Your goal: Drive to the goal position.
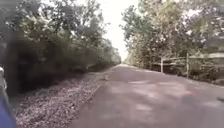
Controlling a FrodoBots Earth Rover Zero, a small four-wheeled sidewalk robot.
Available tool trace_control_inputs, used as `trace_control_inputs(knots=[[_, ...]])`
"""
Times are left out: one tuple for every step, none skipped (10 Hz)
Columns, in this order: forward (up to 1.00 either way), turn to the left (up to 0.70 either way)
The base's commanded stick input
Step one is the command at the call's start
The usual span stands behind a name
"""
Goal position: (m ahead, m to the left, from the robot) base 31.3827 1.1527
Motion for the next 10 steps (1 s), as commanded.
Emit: trace_control_inputs(knots=[[0.70, 0.00], [0.70, 0.00], [0.70, 0.00], [0.70, 0.00], [0.70, 0.00], [0.70, 0.00], [0.70, 0.00], [0.70, 0.00], [0.70, 0.00], [0.70, 0.00]])
